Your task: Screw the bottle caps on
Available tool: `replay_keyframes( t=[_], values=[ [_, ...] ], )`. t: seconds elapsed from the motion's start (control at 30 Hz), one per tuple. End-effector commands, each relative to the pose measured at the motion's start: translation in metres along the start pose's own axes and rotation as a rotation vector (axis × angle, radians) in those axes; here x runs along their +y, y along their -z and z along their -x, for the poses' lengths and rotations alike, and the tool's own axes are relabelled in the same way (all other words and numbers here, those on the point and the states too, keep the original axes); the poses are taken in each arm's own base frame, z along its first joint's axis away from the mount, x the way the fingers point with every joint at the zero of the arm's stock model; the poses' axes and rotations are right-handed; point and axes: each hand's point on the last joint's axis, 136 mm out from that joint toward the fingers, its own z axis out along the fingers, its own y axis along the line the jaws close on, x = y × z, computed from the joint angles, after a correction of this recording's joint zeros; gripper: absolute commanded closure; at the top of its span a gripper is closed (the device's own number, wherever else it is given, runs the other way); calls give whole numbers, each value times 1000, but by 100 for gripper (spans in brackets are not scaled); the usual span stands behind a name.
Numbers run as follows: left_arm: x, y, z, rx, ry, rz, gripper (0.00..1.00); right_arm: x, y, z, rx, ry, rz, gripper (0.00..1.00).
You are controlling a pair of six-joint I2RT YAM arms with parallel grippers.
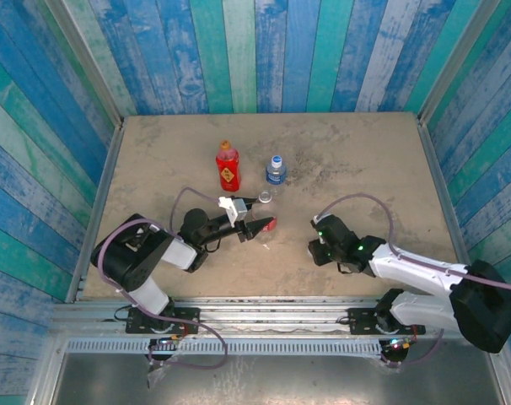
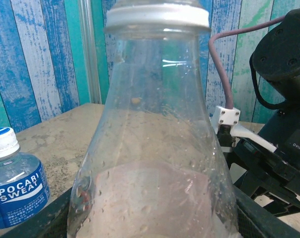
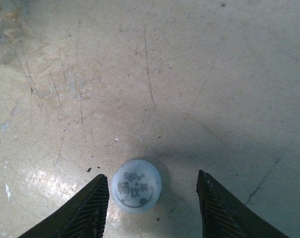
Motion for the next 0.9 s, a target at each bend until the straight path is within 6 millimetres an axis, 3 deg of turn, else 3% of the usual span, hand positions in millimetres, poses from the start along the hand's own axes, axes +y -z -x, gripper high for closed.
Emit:
replay_keyframes(
  t=[0.0,0.1,0.37,0.63,0.87],
  values=[
    [2,5,-29,107,28,23,39,7,-6,-4,19,-1,29,49],
    [2,5,-31,108,30,23,39,12,-10,-5,27,2,49,48],
    [2,5,-31,109,33,20,39,9,-16,-9,50,11,29,60],
    [1,4,-31,110,35,12,39,7,-15,-8,53,28,15,65],
    [0,4,-31,109,34,8,38,12,5,16,-3,36,26,66]
  ],
)
